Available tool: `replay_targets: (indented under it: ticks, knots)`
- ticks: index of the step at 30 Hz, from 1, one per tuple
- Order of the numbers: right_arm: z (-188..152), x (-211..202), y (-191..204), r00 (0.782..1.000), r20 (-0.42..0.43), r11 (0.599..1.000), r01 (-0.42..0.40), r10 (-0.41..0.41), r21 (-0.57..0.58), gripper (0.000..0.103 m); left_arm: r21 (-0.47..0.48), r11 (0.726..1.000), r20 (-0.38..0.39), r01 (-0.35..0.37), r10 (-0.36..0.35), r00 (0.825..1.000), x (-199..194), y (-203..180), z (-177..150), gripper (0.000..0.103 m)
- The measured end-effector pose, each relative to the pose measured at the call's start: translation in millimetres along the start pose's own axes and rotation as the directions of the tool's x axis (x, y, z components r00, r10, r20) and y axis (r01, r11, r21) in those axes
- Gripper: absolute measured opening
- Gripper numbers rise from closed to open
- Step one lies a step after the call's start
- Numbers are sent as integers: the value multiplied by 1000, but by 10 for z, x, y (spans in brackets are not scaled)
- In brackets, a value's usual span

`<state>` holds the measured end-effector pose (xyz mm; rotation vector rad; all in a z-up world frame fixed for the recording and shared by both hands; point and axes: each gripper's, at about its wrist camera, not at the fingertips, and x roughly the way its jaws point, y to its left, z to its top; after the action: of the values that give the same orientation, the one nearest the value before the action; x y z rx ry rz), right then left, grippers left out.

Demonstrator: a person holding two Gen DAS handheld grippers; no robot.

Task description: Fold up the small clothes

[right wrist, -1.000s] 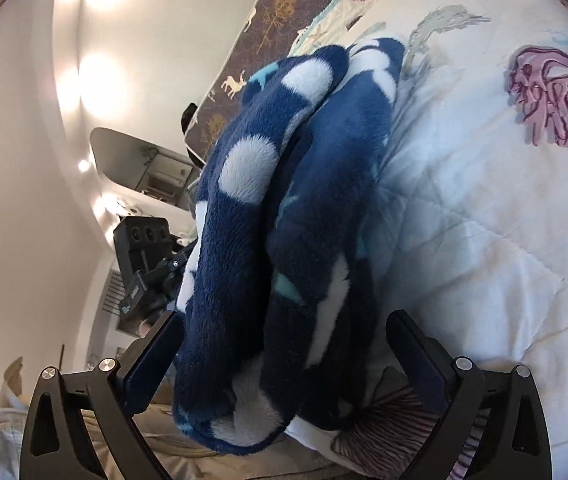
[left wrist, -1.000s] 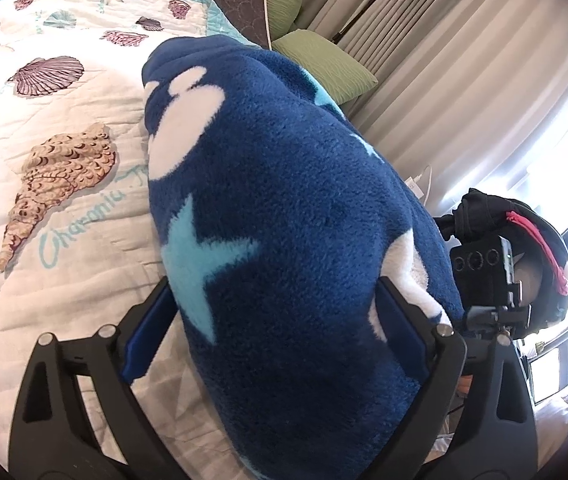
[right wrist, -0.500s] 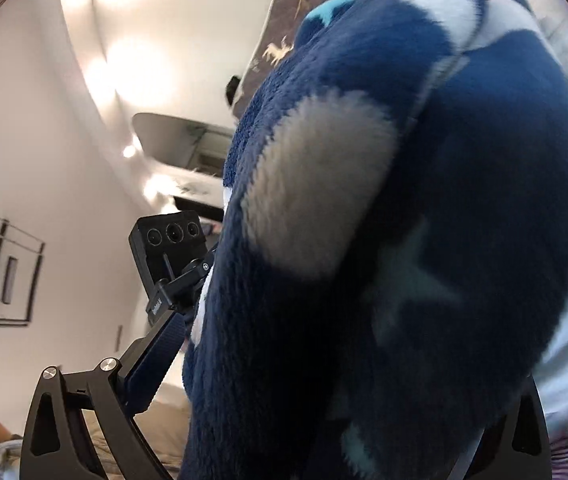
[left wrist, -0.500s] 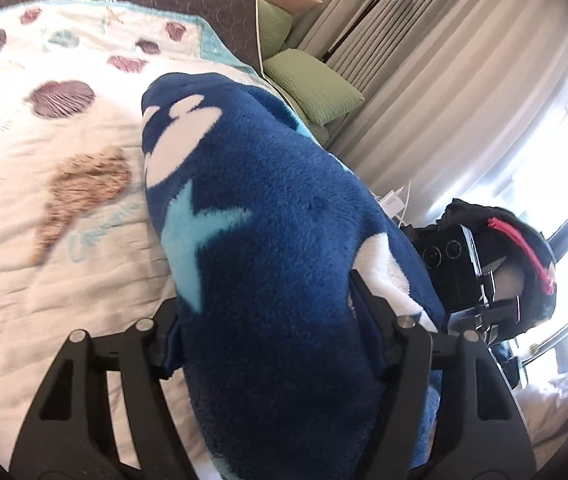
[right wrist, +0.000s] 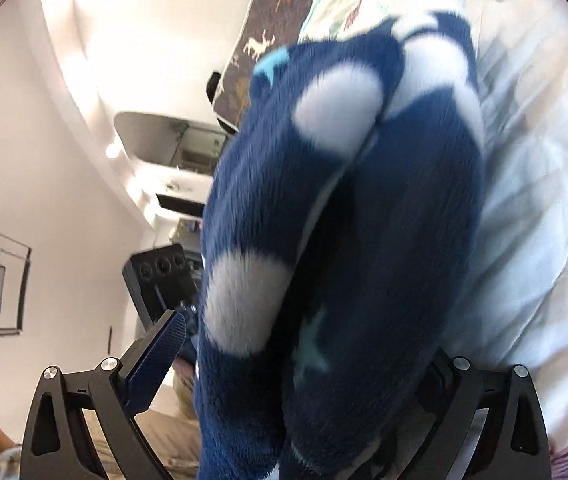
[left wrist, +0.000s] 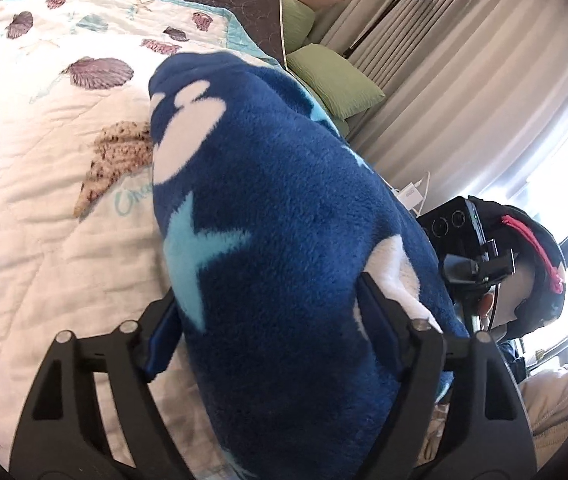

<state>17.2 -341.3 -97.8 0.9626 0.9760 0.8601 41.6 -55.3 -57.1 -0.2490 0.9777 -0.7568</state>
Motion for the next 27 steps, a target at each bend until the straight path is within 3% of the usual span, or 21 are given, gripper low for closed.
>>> replay_targets:
  ticks: [5, 9, 10, 11, 13, 16, 21, 25, 27]
  knots:
    - [153, -54, 0, 997, 76, 1000, 30, -30, 2, 102, -21, 1000, 21, 14, -13, 1000, 49, 106, 109, 93]
    - [270, 78, 41, 993, 79, 996, 86, -84, -14, 101, -58, 996, 15, 64, -63, 998, 216, 230, 202, 96]
    - [267, 103, 76, 992, 78, 994, 102, -100, -25, 95, -73, 995, 19, 73, -72, 997, 231, 236, 206, 90]
    - [264, 118, 117, 988, 83, 990, 137, -134, -39, 82, -67, 995, 30, 72, -70, 997, 207, 212, 204, 82]
    - [238, 67, 224, 979, 110, 983, 179, -173, -43, 70, -20, 999, 59, 47, -46, 997, 72, 65, 201, 73]
    - [172, -30, 634, 968, 159, 967, 217, -196, -131, 66, 44, 998, 116, 41, -46, 992, -146, -148, 260, 71]
    - [289, -240, 1241, 961, 217, 925, 233, -171, -301, 66, 159, 987, 251, 22, -62, 966, -550, -484, 573, 71]
    - [660, -384, 1784, 951, 252, 874, 274, -182, -401, 66, 219, 975, 334, -30, -46, 941, -741, -763, 1100, 71]
    - [890, -531, 2000, 951, 262, 870, 264, -164, -416, 66, 245, 968, 369, -51, -44, 928, -825, -896, 1360, 71]
